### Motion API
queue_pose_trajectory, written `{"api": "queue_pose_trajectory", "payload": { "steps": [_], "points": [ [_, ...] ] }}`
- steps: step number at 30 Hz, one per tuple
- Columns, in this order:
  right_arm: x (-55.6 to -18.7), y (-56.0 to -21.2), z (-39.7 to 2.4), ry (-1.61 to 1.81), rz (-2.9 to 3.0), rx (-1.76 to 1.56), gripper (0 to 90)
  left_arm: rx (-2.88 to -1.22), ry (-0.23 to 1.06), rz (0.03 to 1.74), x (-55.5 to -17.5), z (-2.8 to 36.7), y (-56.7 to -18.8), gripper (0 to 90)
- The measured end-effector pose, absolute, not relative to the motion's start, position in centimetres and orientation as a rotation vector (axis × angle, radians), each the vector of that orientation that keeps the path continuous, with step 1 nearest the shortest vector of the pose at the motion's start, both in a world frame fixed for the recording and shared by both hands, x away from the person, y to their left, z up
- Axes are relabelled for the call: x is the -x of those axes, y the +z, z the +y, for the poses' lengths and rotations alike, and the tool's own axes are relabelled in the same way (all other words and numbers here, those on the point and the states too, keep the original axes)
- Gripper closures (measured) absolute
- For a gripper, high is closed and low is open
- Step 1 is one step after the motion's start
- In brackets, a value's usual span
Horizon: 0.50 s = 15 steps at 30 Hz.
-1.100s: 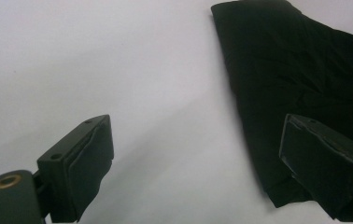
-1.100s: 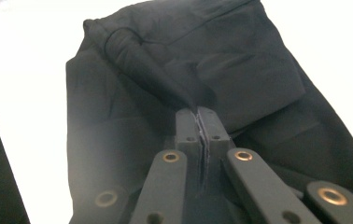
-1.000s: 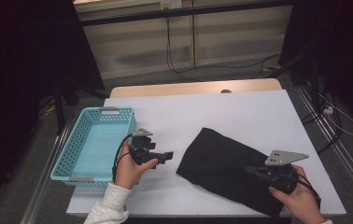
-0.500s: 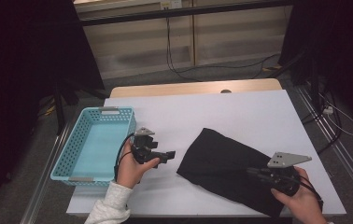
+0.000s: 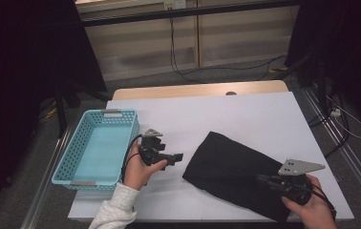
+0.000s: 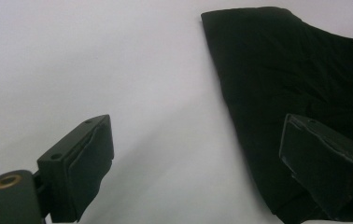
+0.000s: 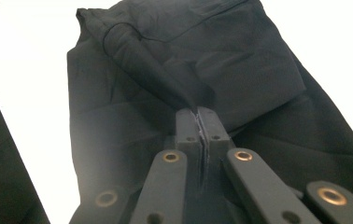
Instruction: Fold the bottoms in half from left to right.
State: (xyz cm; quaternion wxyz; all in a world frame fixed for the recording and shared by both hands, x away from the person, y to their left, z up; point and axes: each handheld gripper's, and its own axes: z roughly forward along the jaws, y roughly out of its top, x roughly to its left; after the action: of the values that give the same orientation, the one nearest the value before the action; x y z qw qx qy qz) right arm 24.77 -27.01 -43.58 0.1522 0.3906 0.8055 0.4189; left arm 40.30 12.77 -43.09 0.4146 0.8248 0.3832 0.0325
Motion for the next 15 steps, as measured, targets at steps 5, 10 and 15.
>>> {"api": "queue_pose_trajectory", "payload": {
  "steps": [5, 10, 15],
  "points": [
    [-24.42, -43.52, -27.03, 1.200, 2.311, -1.121, 88.8, -2.074, 0.085, 0.955, -40.13, 12.54, -42.90, 9.9],
    [-24.38, -43.49, -27.06, 1.201, 2.311, -1.119, 88.8, -2.073, 0.083, 0.957, -40.14, 12.32, -43.08, 9.9],
    [-24.41, -43.52, -27.06, 1.201, 2.311, -1.120, 88.8, -2.076, 0.082, 0.962, -40.20, 12.48, -43.21, 9.9]
  ]
}}
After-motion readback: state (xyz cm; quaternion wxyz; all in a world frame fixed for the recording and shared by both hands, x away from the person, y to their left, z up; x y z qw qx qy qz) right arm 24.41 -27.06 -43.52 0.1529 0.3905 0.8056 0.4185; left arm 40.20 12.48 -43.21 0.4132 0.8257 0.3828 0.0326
